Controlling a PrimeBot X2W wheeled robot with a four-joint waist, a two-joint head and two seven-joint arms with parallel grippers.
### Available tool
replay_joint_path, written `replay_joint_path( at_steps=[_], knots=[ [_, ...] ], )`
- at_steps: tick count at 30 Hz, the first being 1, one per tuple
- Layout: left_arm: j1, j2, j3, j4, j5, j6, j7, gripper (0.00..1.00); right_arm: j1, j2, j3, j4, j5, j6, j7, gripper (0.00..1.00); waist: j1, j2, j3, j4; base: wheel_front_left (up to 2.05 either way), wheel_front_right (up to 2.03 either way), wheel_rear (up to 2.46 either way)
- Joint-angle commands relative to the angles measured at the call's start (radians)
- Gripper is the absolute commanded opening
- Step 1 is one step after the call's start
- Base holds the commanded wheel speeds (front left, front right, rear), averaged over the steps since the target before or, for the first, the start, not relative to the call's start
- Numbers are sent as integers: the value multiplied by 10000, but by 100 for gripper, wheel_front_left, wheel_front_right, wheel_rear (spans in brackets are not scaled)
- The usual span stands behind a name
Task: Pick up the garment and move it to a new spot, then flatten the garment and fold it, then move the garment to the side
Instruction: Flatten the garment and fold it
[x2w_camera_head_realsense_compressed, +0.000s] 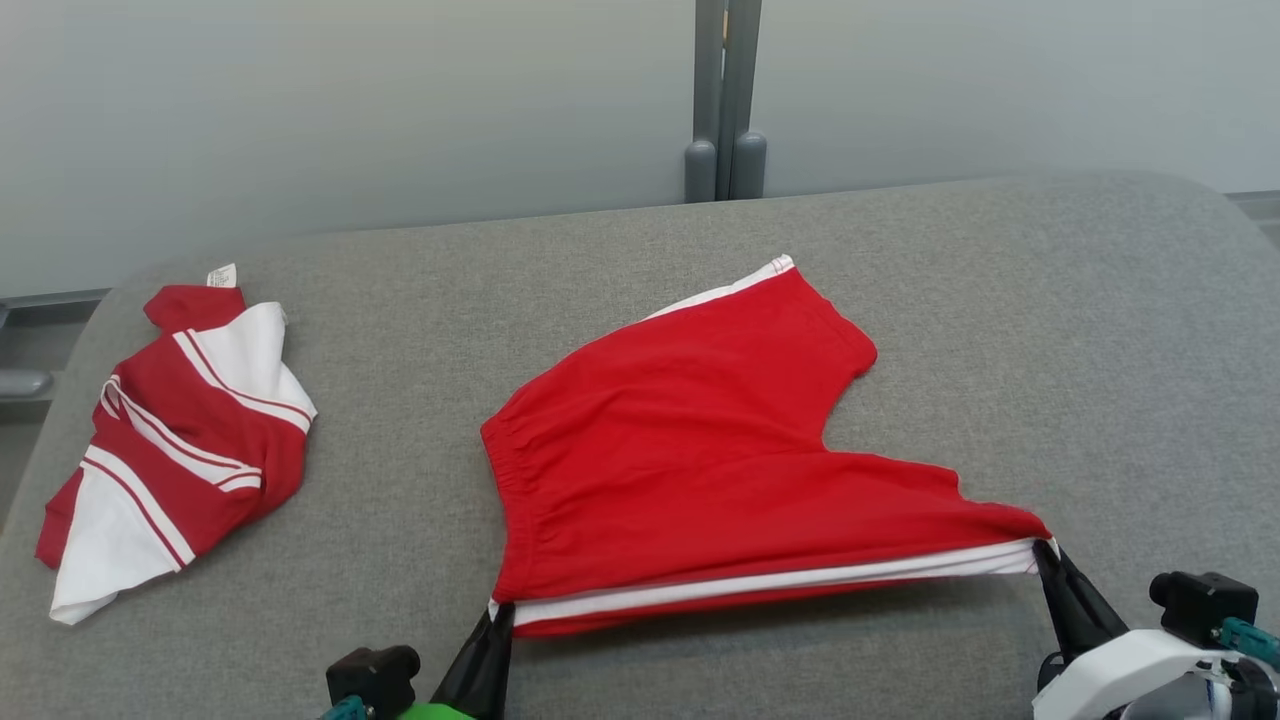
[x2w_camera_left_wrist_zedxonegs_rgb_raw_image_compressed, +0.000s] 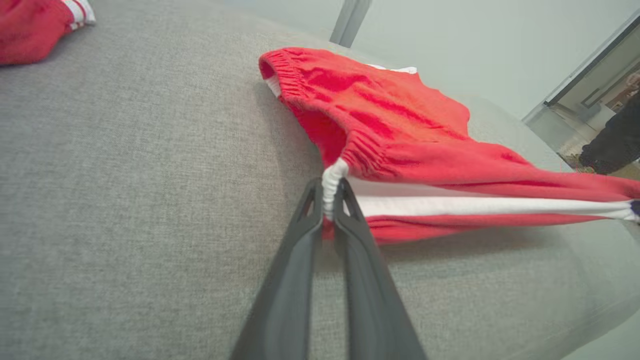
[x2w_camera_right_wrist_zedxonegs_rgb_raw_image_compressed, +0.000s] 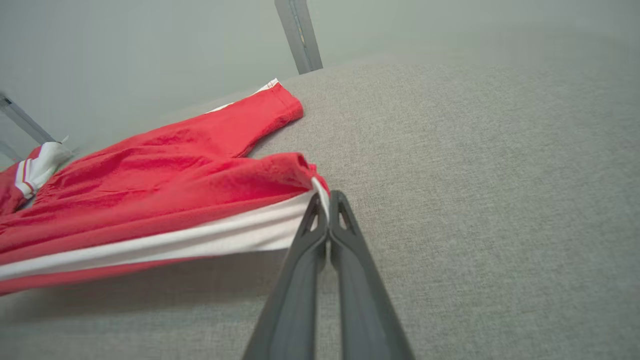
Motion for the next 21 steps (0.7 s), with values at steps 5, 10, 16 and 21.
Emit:
replay_joint_path(
  at_steps=[5, 10, 16, 21],
  knots=[
    [-564, 211, 112, -603, 1, 111, -58, 0, -956, -101, -310, -19, -337, -160, -53, 0, 1, 0, 381, 281, 0, 0, 0],
    [-1559, 168, -55, -687, -169, 95, -58, 0, -2461, 10, -301, 503, -921, -110, -49, 0, 1, 0, 1126, 615, 0, 0, 0],
    [-2966, 144, -173, -445, -503, 87, -49, 0, -4683, -13, -313, 1597, -1566, -110, -44, 0, 1, 0, 2341, 1018, 0, 0, 0],
    [-4032, 137, -424, -294, -855, 85, -48, 0, -6429, -69, -164, 2648, -2073, -110, -43, 0, 1, 0, 3306, 1241, 0, 0, 0]
  ],
)
